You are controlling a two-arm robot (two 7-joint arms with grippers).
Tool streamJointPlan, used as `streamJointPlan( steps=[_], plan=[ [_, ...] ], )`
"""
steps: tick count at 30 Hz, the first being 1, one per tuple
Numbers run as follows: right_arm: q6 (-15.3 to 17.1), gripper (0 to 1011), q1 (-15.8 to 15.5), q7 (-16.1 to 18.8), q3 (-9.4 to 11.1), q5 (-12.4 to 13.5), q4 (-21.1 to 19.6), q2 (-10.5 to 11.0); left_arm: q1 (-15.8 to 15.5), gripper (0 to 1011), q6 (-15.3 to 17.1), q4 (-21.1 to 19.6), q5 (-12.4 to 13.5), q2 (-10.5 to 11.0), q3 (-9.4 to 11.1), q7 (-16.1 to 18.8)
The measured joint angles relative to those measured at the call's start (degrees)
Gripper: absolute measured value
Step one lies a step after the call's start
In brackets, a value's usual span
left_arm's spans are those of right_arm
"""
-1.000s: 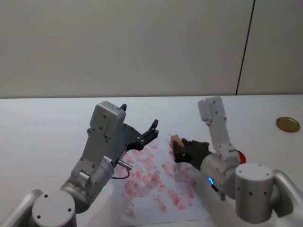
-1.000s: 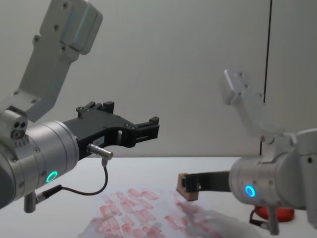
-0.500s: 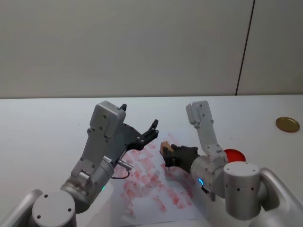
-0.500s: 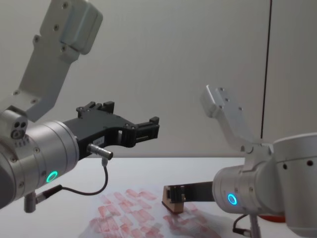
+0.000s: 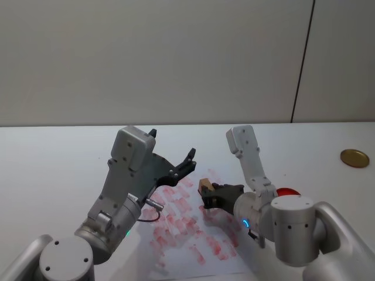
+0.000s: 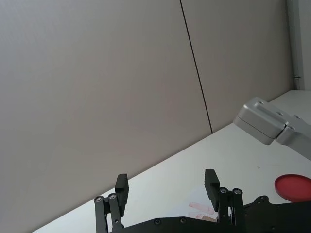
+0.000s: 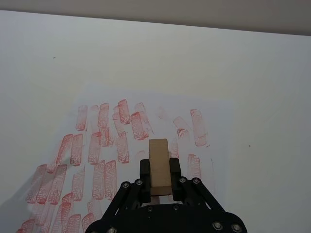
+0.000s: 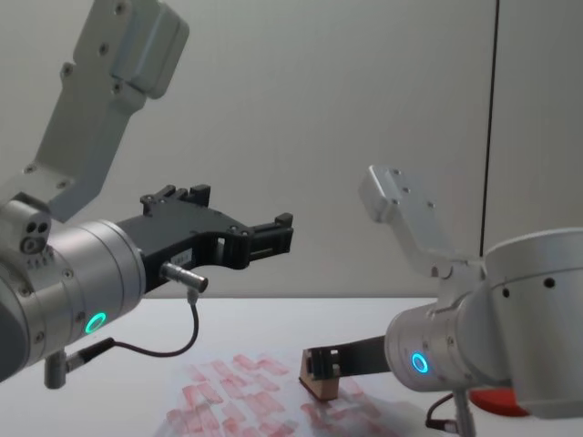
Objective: Use the one hand to pick up the stamp and affix it onto the A4 paper.
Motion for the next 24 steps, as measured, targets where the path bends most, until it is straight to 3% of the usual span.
streamJointPlan(
  steps=[11, 24],
  plan=[
    [1.78, 216, 0.82, -0.35, 0.22, -0.76, 0.73, -0.31, 0.0, 993, 0.0, 0.0, 0.0, 0.0, 0.0, 0.0],
    [0.56, 216, 0.59, -0.73, 0.37, -1.85, -0.67, -0.16, 0.0, 993, 0.0, 0.0, 0.0, 0.0, 0.0, 0.0]
  ],
)
